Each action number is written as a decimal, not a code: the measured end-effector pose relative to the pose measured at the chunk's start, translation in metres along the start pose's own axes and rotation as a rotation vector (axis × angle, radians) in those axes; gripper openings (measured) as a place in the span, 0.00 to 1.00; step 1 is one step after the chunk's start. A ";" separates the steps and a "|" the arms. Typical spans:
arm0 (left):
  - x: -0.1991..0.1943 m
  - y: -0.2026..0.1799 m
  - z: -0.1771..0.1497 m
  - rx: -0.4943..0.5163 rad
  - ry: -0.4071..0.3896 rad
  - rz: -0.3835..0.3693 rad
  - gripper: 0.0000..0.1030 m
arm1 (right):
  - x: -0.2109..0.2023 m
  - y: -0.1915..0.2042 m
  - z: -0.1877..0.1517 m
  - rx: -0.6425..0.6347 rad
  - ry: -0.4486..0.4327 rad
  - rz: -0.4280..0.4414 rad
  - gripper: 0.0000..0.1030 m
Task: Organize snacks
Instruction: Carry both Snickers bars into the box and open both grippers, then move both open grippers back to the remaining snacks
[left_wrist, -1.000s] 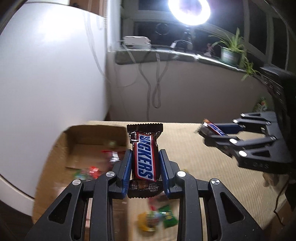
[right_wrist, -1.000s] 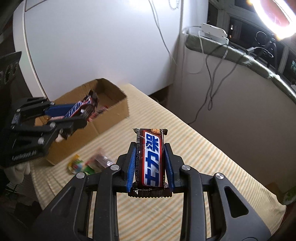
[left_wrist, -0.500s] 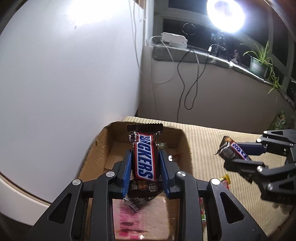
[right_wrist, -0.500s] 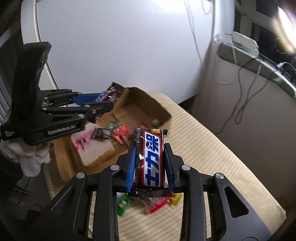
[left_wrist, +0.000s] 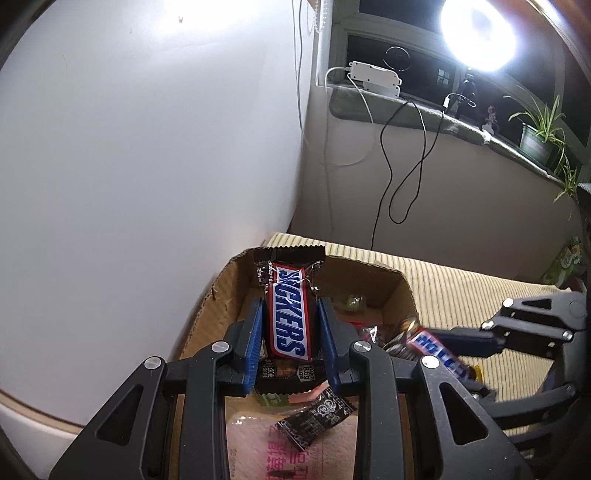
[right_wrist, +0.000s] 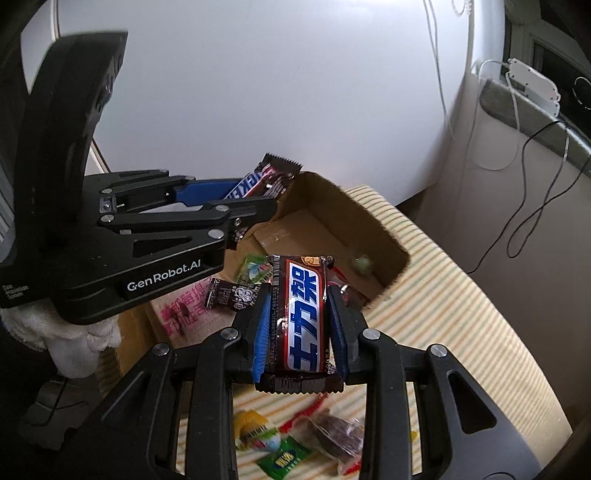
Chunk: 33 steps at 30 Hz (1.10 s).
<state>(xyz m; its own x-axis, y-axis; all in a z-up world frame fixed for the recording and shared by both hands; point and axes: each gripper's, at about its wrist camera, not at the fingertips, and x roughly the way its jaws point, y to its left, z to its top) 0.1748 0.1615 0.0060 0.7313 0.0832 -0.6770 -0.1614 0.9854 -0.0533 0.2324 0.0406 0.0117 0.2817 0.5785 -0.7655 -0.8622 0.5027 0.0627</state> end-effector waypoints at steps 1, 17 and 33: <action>0.000 0.000 0.001 -0.001 0.000 0.002 0.26 | 0.002 0.001 0.000 -0.003 0.004 0.002 0.29; -0.006 0.002 0.003 -0.017 -0.021 0.011 0.40 | 0.003 0.005 -0.010 -0.035 -0.005 -0.014 0.69; -0.047 -0.013 -0.011 -0.008 -0.066 -0.036 0.40 | -0.042 -0.032 -0.029 0.006 -0.032 -0.061 0.69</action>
<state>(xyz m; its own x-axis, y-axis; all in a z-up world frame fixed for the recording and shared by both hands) 0.1349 0.1427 0.0306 0.7785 0.0573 -0.6250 -0.1389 0.9869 -0.0826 0.2362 -0.0183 0.0231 0.3471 0.5669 -0.7471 -0.8404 0.5416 0.0205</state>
